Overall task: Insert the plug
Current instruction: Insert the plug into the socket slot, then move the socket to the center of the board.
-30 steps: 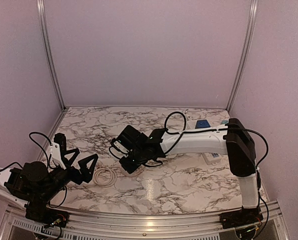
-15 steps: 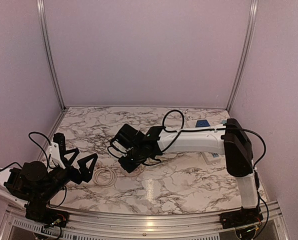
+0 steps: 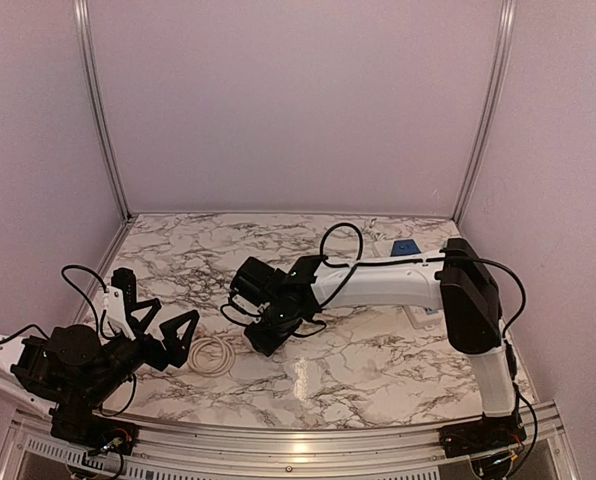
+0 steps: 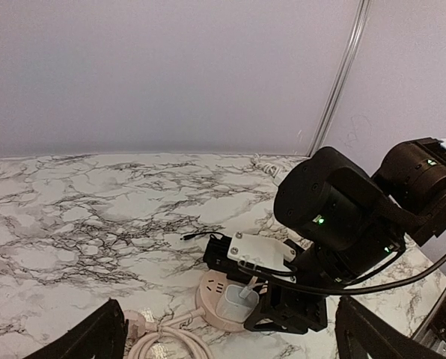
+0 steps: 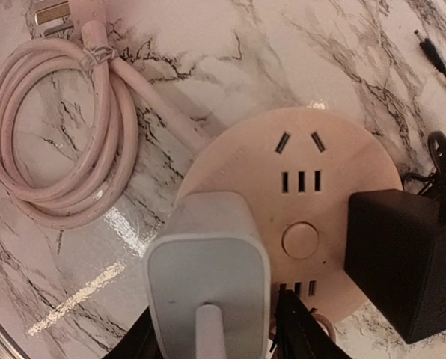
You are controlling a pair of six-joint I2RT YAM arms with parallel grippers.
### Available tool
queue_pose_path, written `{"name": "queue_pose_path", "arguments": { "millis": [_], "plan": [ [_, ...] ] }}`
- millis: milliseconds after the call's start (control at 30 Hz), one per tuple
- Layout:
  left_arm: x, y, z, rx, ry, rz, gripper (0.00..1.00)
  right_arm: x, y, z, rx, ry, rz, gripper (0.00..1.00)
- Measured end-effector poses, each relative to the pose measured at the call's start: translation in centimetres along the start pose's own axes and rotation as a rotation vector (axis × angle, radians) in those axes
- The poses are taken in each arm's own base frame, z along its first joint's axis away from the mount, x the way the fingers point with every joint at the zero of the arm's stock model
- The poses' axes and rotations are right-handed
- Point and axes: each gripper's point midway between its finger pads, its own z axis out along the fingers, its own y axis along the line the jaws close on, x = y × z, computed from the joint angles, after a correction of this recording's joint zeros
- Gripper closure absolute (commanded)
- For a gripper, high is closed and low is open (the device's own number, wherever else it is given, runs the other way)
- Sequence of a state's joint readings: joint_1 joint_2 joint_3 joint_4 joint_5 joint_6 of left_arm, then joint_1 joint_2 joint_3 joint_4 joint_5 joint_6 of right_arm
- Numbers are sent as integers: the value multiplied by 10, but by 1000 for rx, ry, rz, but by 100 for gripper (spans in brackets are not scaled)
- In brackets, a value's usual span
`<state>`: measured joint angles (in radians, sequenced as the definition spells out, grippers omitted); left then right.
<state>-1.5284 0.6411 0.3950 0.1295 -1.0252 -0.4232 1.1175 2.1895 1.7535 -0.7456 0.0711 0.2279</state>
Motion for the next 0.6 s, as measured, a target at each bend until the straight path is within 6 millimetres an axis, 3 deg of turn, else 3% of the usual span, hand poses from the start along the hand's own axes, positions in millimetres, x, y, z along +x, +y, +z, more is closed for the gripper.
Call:
{"name": "queue_pose_path", "arguments": {
  "millis": [133, 233, 333, 600],
  "plan": [
    [1, 0, 1, -1, 3, 6, 1, -2, -1, -4, 6, -1, 6, 42],
    [2, -1, 1, -2, 5, 9, 1, -5, -3, -10, 14, -10, 8, 25],
    [3, -1, 1, -3, 6, 10, 1, -10, -5, -22, 22, -33, 10, 2],
    [9, -2, 4, -11, 20, 38, 1, -43, -10, -92, 27, -202, 17, 2]
  ]
}}
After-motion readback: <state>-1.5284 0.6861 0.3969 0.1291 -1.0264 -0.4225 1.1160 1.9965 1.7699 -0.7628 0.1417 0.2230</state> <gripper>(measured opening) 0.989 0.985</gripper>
